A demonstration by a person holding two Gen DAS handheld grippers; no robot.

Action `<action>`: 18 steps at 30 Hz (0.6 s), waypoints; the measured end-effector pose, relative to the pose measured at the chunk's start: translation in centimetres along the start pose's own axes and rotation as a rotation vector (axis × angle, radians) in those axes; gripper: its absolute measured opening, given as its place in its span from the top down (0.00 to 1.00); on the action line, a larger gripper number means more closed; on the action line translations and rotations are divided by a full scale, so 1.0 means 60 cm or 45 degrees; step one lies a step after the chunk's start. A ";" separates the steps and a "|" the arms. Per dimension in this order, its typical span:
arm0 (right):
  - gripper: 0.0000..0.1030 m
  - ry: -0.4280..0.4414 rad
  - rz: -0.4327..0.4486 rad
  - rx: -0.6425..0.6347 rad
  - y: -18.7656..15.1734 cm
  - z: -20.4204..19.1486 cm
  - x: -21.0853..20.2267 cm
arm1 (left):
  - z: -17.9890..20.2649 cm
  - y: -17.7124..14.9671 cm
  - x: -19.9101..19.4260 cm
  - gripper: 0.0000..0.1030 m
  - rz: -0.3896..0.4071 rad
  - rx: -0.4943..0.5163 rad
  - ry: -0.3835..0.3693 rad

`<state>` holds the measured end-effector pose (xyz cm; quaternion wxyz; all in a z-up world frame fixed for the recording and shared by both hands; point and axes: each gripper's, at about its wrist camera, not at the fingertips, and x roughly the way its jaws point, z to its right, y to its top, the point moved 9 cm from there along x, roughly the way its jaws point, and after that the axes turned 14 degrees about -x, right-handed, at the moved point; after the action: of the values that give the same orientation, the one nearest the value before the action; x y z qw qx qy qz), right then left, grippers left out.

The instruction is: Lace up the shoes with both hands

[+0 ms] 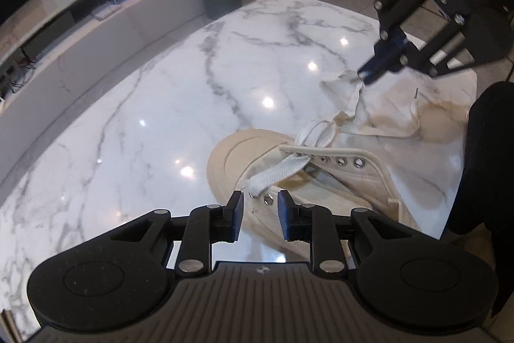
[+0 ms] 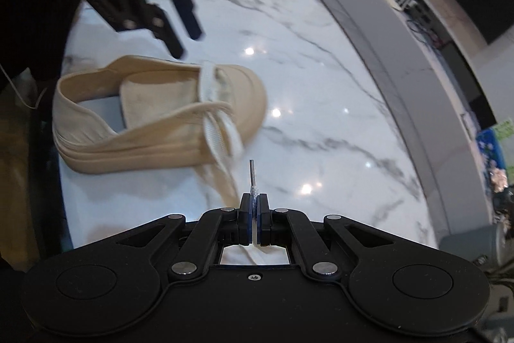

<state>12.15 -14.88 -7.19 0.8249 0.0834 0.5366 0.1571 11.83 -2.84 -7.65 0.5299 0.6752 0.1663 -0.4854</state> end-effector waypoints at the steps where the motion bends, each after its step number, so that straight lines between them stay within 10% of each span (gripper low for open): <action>1: 0.99 0.007 0.006 0.000 0.002 -0.001 0.001 | -0.001 0.002 0.005 0.77 -0.005 0.006 -0.008; 10: 0.99 0.054 0.021 0.033 -0.001 -0.002 0.016 | 0.008 0.012 0.027 0.75 -0.007 0.076 -0.084; 18: 0.99 0.054 0.036 0.042 0.001 -0.005 0.019 | 0.011 0.016 0.030 0.98 0.012 0.034 -0.079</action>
<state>12.30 -14.41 -8.29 0.8096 0.1011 0.5552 0.1616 13.06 -4.33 -8.62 0.5278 0.6677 0.1402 -0.5059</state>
